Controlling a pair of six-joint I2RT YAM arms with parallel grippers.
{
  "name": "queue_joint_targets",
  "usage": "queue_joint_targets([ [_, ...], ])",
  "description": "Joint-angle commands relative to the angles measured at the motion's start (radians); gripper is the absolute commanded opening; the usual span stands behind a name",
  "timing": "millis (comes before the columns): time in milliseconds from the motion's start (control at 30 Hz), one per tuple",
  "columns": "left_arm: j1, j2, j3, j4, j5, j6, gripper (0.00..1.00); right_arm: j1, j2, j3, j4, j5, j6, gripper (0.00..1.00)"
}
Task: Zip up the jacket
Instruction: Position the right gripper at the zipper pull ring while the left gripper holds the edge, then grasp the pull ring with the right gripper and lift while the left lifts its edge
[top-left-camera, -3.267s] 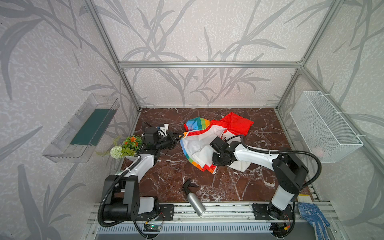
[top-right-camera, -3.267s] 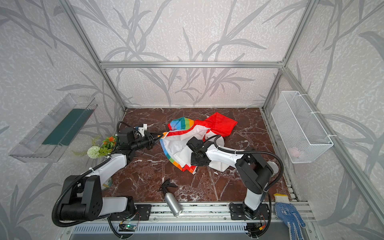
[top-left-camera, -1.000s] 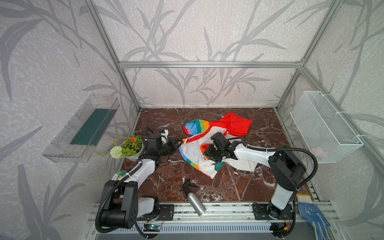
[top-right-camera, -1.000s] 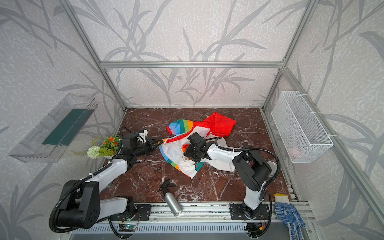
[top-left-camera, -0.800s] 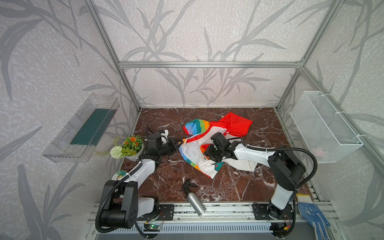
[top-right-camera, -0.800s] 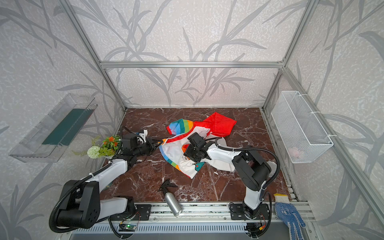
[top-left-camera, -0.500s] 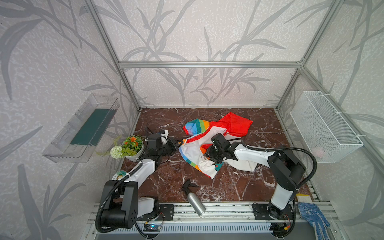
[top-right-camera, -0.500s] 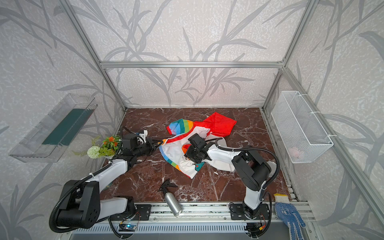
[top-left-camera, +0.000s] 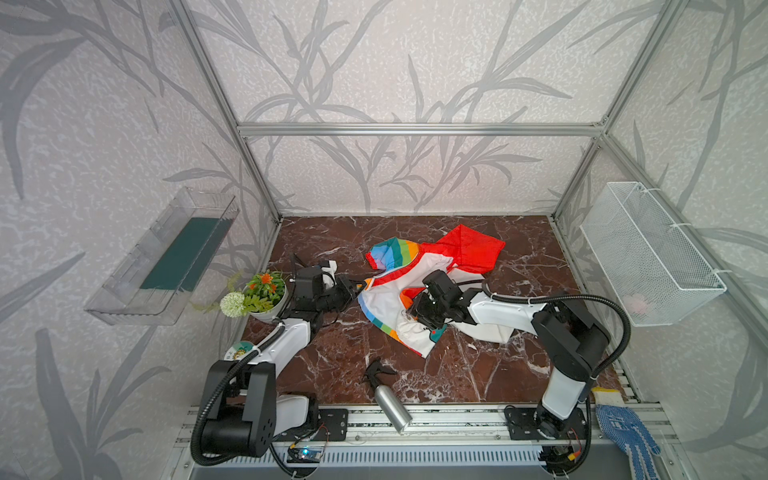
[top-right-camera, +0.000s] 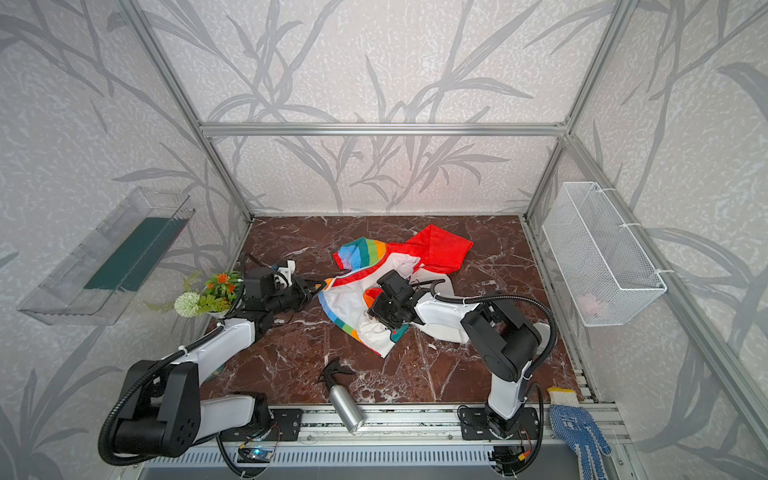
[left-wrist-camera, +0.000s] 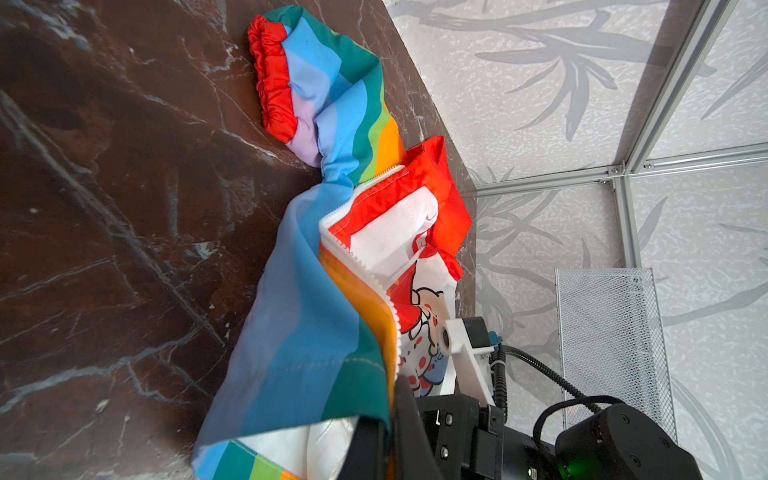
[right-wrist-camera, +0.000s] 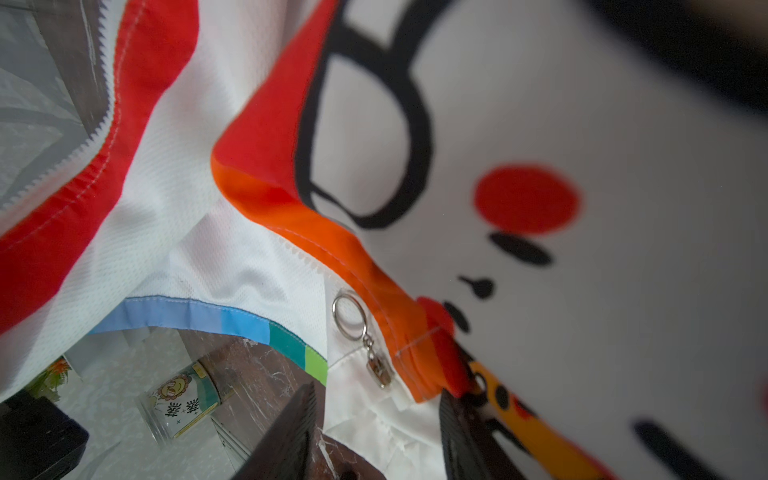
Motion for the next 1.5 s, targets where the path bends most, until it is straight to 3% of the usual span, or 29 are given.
queue_joint_targets([
  [0, 0.001, -0.001, -0.003, 0.009, 0.005, 0.006, 0.00, 0.001, 0.019, -0.006, 0.062, -0.019, 0.011, 0.48],
  [200, 0.002, 0.002, -0.003, 0.011, 0.003, 0.006, 0.00, 0.001, 0.023, -0.060, 0.202, -0.026, 0.055, 0.38],
  [533, 0.001, 0.004, -0.005, 0.013, 0.001, 0.006, 0.00, 0.005, 0.029, -0.092, 0.236, 0.000, 0.073, 0.41],
  [700, 0.002, 0.003, -0.007, 0.011, 0.001, 0.006, 0.00, 0.022, 0.003, -0.139, 0.242, 0.067, 0.109, 0.45],
  [967, 0.001, 0.007, -0.010, 0.017, 0.003, 0.004, 0.00, 0.025, 0.045, -0.147, 0.352, 0.042, 0.141, 0.45],
  [1300, 0.001, -0.002, -0.011, 0.009, 0.000, 0.005, 0.00, 0.027, 0.048, -0.136, 0.388, 0.062, 0.123, 0.27],
  [1467, 0.001, -0.002, -0.011, 0.007, -0.004, 0.007, 0.00, 0.021, 0.056, -0.122, 0.385, 0.048, 0.113, 0.26],
])
